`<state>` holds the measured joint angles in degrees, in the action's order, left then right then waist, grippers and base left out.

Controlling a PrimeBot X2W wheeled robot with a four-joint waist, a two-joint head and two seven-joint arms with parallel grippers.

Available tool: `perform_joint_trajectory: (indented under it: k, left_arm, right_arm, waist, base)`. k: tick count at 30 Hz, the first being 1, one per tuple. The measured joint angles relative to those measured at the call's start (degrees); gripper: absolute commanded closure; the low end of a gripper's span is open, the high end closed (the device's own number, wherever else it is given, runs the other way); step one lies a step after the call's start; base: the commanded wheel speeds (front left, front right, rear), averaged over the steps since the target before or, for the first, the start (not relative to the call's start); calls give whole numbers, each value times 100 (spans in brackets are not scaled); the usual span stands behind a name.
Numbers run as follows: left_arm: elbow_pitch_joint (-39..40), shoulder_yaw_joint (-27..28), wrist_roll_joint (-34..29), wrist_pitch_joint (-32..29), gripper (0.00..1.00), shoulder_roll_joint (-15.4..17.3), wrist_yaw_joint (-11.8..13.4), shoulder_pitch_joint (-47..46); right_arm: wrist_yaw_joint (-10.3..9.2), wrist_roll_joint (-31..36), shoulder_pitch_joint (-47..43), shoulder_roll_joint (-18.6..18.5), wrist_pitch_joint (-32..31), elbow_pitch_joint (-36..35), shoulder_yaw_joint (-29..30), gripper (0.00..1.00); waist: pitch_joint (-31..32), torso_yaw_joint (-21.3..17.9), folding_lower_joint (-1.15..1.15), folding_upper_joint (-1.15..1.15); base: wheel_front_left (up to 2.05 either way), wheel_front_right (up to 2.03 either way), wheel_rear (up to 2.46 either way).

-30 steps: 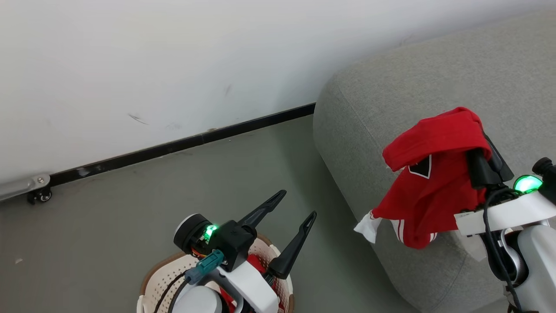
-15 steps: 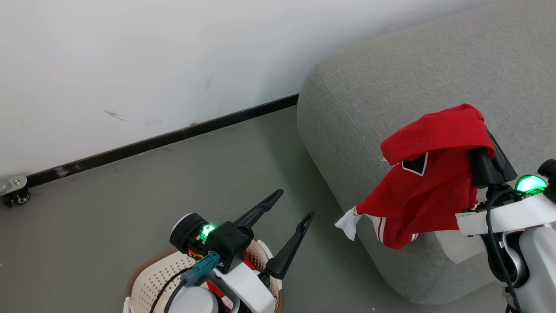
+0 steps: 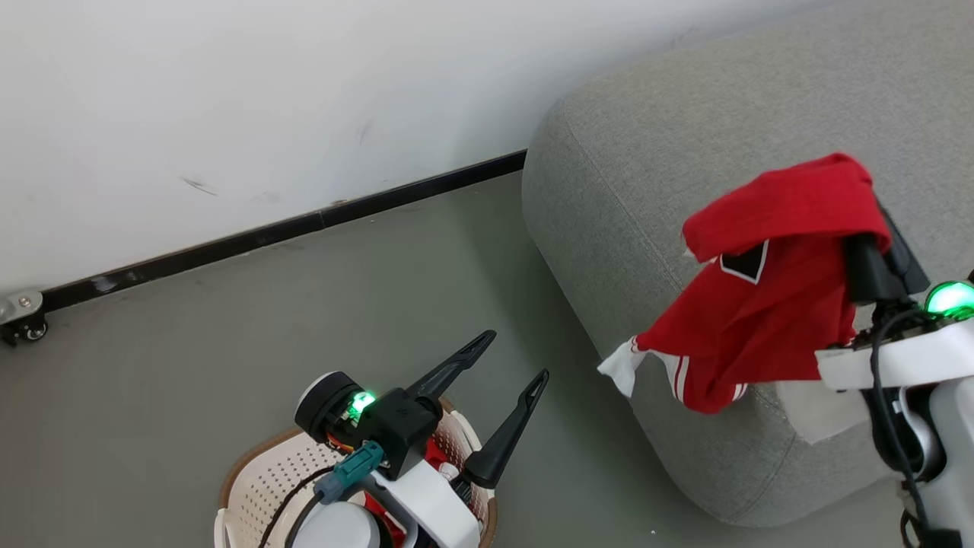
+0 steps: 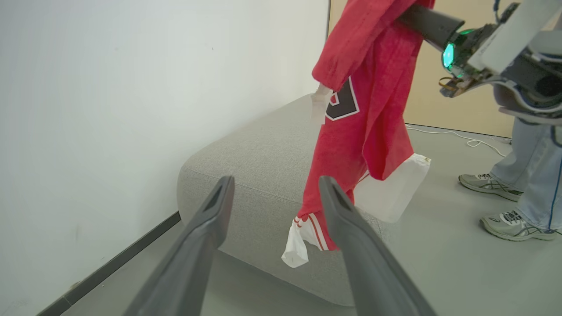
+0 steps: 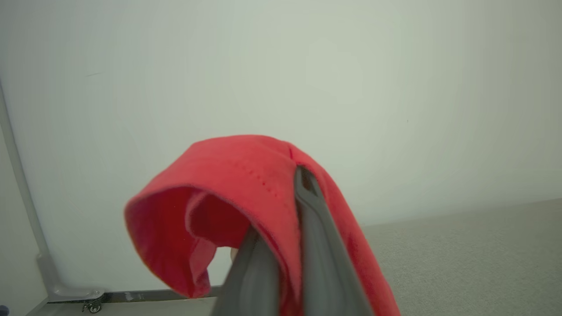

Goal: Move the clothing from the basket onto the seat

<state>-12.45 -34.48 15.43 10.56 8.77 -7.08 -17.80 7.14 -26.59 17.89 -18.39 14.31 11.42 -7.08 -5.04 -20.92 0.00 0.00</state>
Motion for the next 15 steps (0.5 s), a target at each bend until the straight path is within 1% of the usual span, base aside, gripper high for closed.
perform_joint_trajectory:
  k: [5, 15]
  left_arm:
    - [31, 2, 0, -3, 0, 31, 0, 0]
    - [156, 0, -10, -107, 0, 166, 0, -3]
  right_arm:
    - [-1, 2, 195, -96, 0, 2, 82, 100]
    - [0, 42, 818, -481, 8, 78, 358, 100]
  waist:
    - [-40, 17, 0, 0]
    - [-206, 49, 0, 0]
  base:
    - [0, 0, 0]
    - [0, 0, 0]
